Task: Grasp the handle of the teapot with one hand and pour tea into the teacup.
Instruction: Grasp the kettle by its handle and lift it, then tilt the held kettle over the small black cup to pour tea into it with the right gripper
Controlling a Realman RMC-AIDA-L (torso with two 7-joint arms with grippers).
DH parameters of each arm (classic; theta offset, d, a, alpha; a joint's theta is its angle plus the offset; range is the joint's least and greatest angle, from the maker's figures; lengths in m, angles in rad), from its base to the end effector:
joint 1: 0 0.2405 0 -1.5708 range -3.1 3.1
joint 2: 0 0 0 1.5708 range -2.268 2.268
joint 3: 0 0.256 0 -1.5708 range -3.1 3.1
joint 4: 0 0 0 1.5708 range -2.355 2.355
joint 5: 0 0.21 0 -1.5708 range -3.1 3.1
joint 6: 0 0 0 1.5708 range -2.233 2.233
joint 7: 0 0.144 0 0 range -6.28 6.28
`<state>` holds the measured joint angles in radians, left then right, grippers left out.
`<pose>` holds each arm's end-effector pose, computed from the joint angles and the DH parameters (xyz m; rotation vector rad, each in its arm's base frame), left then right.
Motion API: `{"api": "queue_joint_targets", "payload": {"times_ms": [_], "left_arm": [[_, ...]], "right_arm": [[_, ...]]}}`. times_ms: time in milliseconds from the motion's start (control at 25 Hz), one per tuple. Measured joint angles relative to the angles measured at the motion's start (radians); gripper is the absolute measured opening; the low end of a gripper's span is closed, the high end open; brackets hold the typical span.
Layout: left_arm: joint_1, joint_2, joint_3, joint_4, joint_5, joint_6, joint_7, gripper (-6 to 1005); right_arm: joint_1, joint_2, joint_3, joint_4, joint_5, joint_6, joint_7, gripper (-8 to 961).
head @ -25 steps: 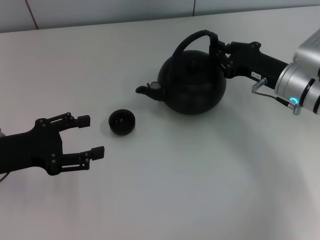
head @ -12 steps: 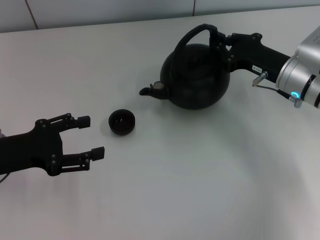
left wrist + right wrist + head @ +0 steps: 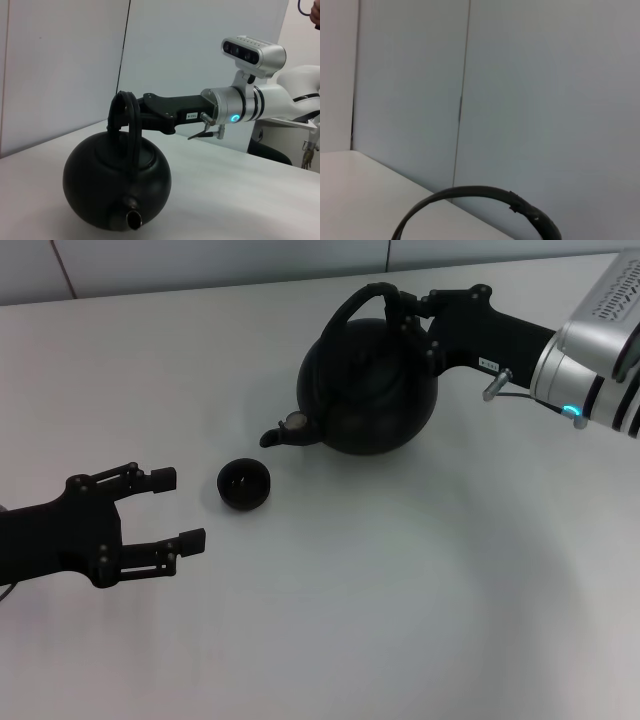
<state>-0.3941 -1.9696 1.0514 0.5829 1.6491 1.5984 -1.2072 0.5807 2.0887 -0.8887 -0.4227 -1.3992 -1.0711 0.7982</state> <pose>-0.2813 0.2919 0.0047 -2.8055 -0.4620 -0.7831 0.2592 0.3885 -0.0183 -2.2575 0.2977 0.6472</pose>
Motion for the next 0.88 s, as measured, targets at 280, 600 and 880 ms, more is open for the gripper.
{"api": "queue_joint_targets", "payload": {"times_ms": [280, 600, 880], "left_arm": [[0.000, -0.003, -0.001, 0.000, 0.000, -0.002, 0.000, 868], [0.000, -0.007, -0.001, 0.000, 0.001, -0.025, 0.000, 867], [0.000, -0.009, -0.001, 0.000, 0.001, -0.040, -0.001, 868]], "right_arm": [[0.009, -0.002, -0.033, -0.045, -0.004, 0.012, 0.000, 115], [0.013, 0.001, -0.180, -0.117, -0.005, 0.125, -0.001, 114], [0.027, 0.001, -0.239, -0.151, -0.001, 0.168, -0.001, 114]]}}
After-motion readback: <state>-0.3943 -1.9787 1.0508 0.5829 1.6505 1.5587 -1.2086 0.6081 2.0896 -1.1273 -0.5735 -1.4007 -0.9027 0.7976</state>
